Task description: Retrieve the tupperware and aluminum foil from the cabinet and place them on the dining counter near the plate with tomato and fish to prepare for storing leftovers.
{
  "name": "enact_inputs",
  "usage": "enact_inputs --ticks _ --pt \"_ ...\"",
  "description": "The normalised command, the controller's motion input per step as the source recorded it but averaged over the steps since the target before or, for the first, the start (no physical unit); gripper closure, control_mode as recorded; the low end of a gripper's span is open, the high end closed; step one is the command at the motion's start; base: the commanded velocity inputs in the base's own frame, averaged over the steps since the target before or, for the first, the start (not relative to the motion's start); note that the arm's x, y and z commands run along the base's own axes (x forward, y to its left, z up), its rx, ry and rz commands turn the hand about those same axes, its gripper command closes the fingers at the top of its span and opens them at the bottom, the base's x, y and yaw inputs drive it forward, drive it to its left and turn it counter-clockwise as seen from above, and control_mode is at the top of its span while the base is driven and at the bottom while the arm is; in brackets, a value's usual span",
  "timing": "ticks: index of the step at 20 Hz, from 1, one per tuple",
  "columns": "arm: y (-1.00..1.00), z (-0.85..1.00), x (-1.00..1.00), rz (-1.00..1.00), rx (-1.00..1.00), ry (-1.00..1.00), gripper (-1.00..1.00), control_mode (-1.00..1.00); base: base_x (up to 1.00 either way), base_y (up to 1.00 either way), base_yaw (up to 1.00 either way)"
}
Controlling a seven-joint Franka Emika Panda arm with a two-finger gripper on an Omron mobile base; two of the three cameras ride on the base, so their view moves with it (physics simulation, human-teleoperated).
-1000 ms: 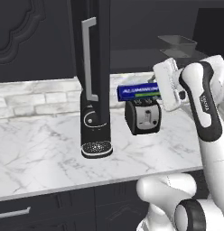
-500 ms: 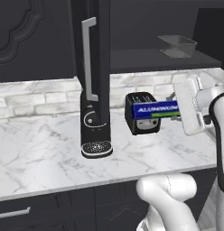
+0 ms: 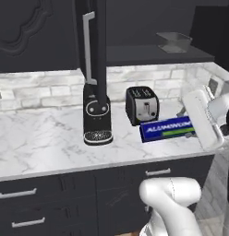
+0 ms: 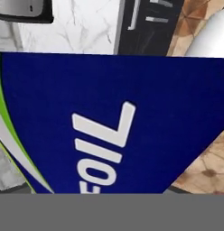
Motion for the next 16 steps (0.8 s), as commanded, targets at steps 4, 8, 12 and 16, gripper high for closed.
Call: enact_inputs --ticks 4,8,12,16 --pt "0.00 0.00 0.00 0.00 0.00 0.00 1.00 1.00 -1.00 0.53 0.37" --pt "0.00 0.00 0.00 0.00 0.00 0.00 1.00 1.00 -0.83 0.93 0.70" --pt "0.00 0.00 0.00 0.00 0.00 0.00 1.00 1.00 -0.49 0.78 0.90" --pt "0.00 0.00 0.00 0.00 0.00 0.00 1.00 1.00 -0.29 0.41 0.98"
